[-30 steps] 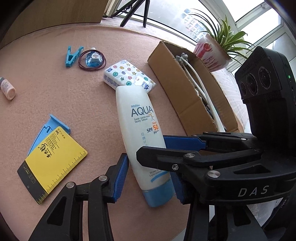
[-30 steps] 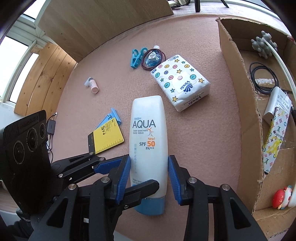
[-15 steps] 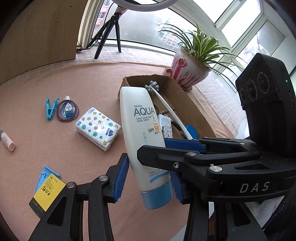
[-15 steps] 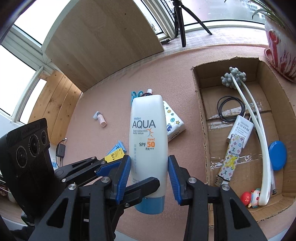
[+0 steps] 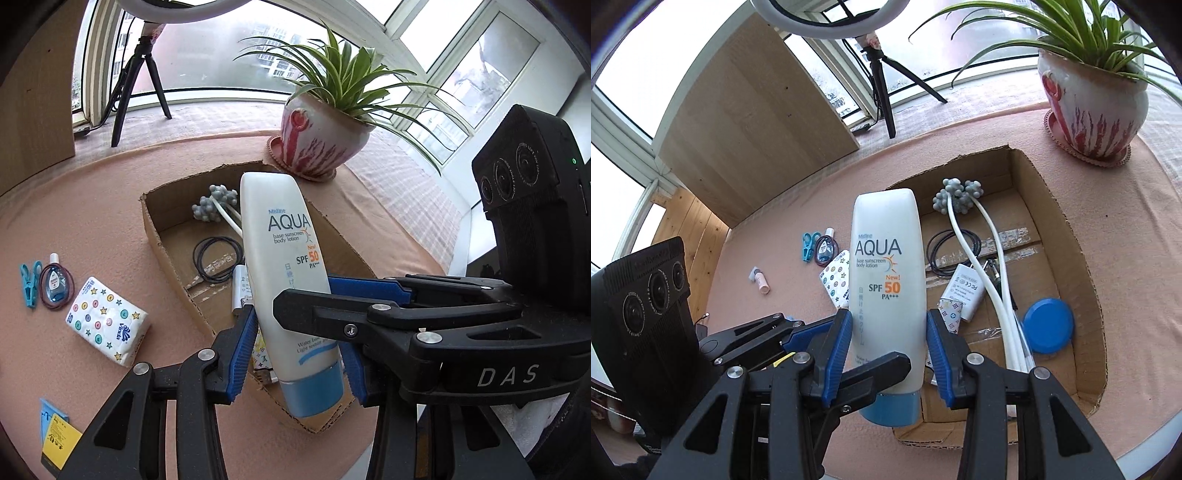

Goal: Organize objects
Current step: 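Lower the sunscreen tube into the box and open the right gripper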

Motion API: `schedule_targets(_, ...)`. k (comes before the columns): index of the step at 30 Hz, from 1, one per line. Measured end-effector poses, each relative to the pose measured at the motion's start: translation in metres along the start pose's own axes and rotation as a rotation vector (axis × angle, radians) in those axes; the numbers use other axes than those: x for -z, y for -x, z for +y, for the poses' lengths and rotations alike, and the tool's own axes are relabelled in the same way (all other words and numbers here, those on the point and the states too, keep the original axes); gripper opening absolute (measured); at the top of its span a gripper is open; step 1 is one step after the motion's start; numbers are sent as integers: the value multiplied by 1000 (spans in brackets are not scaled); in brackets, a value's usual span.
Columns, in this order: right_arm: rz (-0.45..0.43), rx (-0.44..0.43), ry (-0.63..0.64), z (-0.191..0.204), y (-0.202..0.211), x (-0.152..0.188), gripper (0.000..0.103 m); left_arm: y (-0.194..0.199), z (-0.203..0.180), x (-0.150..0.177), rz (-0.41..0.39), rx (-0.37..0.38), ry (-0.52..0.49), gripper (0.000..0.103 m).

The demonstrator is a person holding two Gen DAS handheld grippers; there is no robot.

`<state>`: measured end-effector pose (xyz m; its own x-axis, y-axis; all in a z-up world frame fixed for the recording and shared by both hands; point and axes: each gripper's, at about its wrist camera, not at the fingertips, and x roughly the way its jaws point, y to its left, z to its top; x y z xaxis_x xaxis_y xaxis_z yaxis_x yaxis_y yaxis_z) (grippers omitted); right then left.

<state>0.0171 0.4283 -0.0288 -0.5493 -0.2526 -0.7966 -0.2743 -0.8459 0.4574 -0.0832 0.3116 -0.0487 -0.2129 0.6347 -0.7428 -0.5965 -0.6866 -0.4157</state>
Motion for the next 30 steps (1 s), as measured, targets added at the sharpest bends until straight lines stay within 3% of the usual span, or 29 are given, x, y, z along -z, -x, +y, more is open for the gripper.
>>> schedule_targets(6,2,19,-47,-27,0,2,38,-28,-9,-6,38,8,-18,47)
schedule_targets(15,6,31,-60,-36,-7,3,38,-39,-4,-10,68,16,-13,47)
schedule_targets(16,0,36,-59,-36,-8,3,38,-40,-2,-9,75,19,-6,50)
schedule_targets(17,-6,47,-58,-37,-8,3,38,-41,0,-9,80,12,-3,60)
schedule_targets(18,-13,64,-58,-37,-9,3,43,-40,1,-9,79,-8,-3,68)
schedule_targets(19,-16,82,-58,-37,-9,3,54,-39,2,-8,75,-27,-8,78)
schedule_targets(21,-36,114,-62,-39,-6,3,65,-35,5,-7,68,-40,-14,79)
schedule_targets(30,-49,126,-61,-34,-6,5,65,-13,23,0,38,-90,-13,79)
